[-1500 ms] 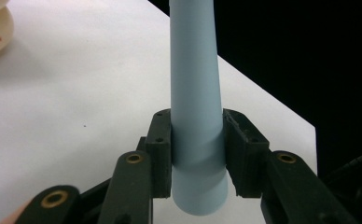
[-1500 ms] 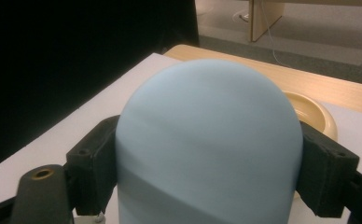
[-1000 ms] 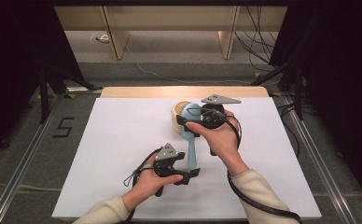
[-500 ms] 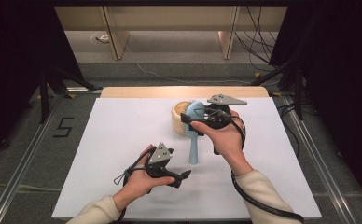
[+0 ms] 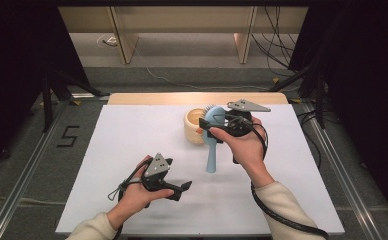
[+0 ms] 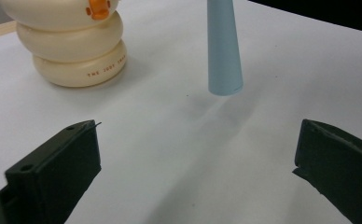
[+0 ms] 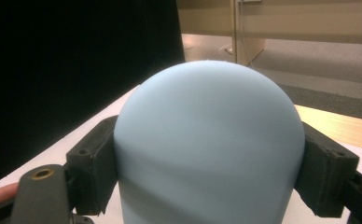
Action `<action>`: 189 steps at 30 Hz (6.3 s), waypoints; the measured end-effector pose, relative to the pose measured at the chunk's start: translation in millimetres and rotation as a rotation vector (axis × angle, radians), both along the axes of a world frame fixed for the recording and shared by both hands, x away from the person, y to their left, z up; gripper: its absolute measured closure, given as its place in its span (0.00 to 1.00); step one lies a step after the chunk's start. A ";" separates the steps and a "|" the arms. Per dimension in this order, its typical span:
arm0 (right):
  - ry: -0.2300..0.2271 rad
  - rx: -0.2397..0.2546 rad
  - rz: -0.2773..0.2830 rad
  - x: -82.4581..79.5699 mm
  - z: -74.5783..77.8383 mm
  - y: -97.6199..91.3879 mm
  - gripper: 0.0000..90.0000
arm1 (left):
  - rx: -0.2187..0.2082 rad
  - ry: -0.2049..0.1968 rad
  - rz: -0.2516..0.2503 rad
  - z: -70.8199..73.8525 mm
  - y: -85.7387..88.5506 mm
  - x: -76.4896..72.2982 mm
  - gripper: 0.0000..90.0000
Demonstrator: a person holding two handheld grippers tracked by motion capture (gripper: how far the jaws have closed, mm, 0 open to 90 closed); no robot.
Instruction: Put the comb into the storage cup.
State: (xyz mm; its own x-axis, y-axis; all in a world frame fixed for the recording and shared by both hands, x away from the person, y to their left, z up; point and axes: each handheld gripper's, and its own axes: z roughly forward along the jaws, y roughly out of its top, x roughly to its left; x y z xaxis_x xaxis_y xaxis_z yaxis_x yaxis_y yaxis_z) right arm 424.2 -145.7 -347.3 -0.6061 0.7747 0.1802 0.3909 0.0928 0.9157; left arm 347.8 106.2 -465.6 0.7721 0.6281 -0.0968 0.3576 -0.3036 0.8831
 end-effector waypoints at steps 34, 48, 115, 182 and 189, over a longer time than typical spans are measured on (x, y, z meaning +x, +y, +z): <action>-0.032 -0.006 -0.072 13.8 13.7 -12.1 0.23 | 0.015 -0.015 0.111 -0.9 55.7 -1.9 0.00; -0.038 0.000 -0.084 18.8 17.0 -12.3 0.23 | 0.020 -0.009 0.107 -2.6 55.9 -1.7 0.00; -0.086 -0.022 -0.107 44.5 41.5 0.2 0.23 | 0.005 0.006 0.106 -4.5 54.4 -0.4 0.00; -0.123 -0.019 -0.141 69.3 60.9 7.4 0.23 | -0.004 0.010 0.111 -4.7 55.2 1.0 0.01; -0.128 -0.019 -0.143 70.6 63.5 8.3 0.23 | -0.004 0.010 0.111 -4.8 55.1 1.0 0.00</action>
